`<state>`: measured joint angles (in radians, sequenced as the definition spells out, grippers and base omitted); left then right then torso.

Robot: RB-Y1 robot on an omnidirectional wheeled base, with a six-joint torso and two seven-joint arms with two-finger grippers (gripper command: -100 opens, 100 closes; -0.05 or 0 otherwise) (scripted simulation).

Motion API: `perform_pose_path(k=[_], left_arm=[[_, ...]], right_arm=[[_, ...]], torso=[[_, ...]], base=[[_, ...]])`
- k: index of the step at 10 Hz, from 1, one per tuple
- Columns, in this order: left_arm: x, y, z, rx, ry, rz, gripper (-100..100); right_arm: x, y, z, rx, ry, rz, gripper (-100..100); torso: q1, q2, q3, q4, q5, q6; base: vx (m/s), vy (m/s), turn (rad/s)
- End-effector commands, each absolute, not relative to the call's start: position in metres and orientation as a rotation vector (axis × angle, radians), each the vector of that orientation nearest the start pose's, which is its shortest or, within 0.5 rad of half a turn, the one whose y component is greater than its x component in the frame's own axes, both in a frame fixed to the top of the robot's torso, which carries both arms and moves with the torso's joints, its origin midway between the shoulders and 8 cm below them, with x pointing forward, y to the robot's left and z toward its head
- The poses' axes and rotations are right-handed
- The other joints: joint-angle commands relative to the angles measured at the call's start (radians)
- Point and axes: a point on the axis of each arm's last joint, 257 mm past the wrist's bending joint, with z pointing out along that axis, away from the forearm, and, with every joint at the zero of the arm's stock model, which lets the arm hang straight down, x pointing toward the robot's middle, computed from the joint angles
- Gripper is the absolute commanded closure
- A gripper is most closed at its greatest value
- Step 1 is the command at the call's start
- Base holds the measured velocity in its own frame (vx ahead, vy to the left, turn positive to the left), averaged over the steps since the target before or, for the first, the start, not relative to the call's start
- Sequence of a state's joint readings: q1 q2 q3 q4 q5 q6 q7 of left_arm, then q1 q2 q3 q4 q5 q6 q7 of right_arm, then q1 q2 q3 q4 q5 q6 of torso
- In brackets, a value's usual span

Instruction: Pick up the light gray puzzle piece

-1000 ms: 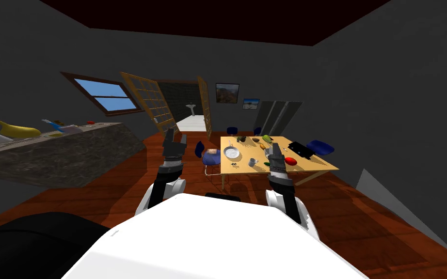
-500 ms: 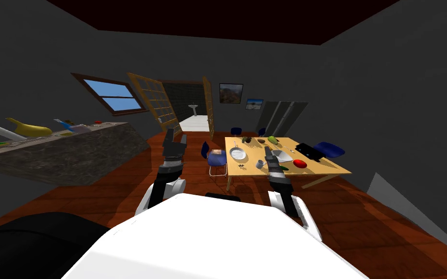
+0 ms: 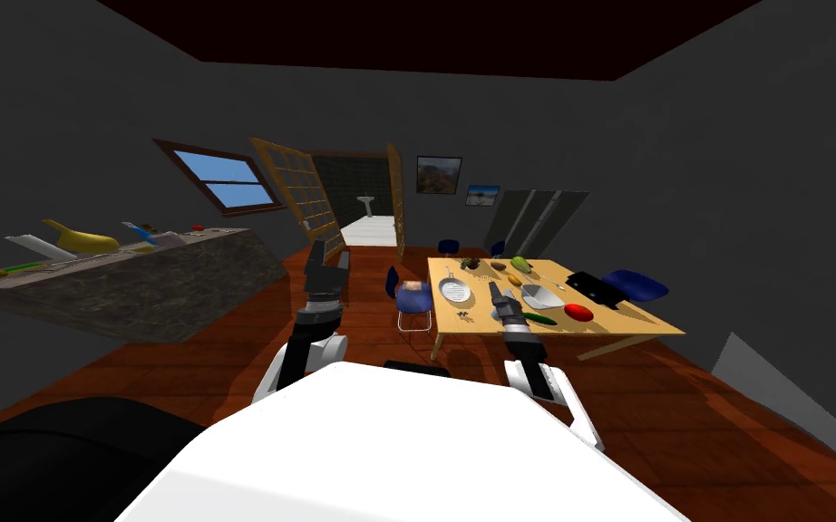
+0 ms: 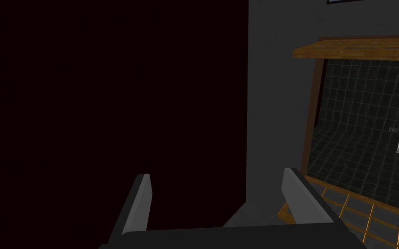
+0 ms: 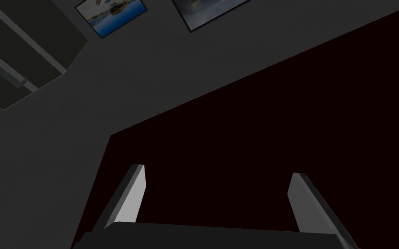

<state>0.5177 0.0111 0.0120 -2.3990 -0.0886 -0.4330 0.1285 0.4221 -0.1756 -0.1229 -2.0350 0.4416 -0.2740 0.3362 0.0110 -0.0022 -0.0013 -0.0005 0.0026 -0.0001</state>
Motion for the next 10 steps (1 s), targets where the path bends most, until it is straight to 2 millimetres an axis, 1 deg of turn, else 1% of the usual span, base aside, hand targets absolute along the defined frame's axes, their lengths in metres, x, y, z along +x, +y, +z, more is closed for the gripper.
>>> perform_pose_path(k=[1, 2, 3, 4, 5, 6, 7, 8, 10], left_arm=[[0.330, 0.270, 0.058, -0.615, 0.615, -1.352, 0], [0.330, 0.270, 0.058, -0.615, 0.615, -1.352, 0], [0.330, 0.270, 0.058, -0.615, 0.615, -1.352, 0], [0.330, 0.270, 0.058, -0.615, 0.615, -1.352, 0], [0.330, 0.270, 0.058, -0.615, 0.615, -1.352, 0], [0.330, 0.270, 0.058, -0.615, 0.615, -1.352, 0], [0.330, 0.270, 0.058, -0.615, 0.615, -1.352, 0], [0.330, 0.270, 0.058, -0.615, 0.615, -1.352, 0], [0.330, 0.270, 0.058, -0.615, 0.615, -1.352, 0]], right_arm=[[0.416, -0.319, -0.124, 0.297, 1.284, 0.393, -100], [0.419, -0.329, -0.141, 0.270, 1.333, 0.312, -100], [0.421, -0.340, -0.158, 0.245, 1.379, 0.236, -100], [0.421, -0.339, -0.159, 0.230, 1.386, 0.221, -100], [0.422, -0.351, -0.178, 0.202, 1.434, 0.141, -100], [0.422, -0.351, -0.178, 0.194, 1.437, 0.134, -100], [0.422, -0.363, -0.197, 0.160, 1.486, 0.051, -100], [0.422, -0.363, -0.197, 0.156, 1.487, 0.048, -100], [0.419, -0.388, -0.229, 0.086, 1.572, -0.108, -100]], torso=[[0.000, 0.000, 0.000, 0.000, 0.000, 0.000], [-0.002, 0.000, 0.000, 0.000, 0.000, 0.000], [-0.002, 0.000, 0.000, 0.000, 0.000, 0.000], [0.001, -0.001, 0.000, 0.000, 0.000, 0.000], [-0.001, 0.001, 0.000, 0.000, 0.000, 0.000], [-0.002, 0.000, 0.000, 0.000, 0.000, 0.000], [-0.005, 0.001, 0.000, 0.000, -0.001, 0.000], [-0.004, 0.000, 0.000, 0.000, -0.001, 0.000], [-0.005, 0.000, 0.000, 0.000, -0.001, 0.000]], base=[[0.034, 0.131, 0.012], [0.033, 0.134, 0.048], [0.052, 0.197, 0.077], [0.020, 0.149, 0.007], [0.040, 0.130, 0.040], [0.035, 0.088, 0.026], [0.037, 0.102, 0.053], [0.028, 0.086, 0.023], [0.051, 0.121, 0.070]])
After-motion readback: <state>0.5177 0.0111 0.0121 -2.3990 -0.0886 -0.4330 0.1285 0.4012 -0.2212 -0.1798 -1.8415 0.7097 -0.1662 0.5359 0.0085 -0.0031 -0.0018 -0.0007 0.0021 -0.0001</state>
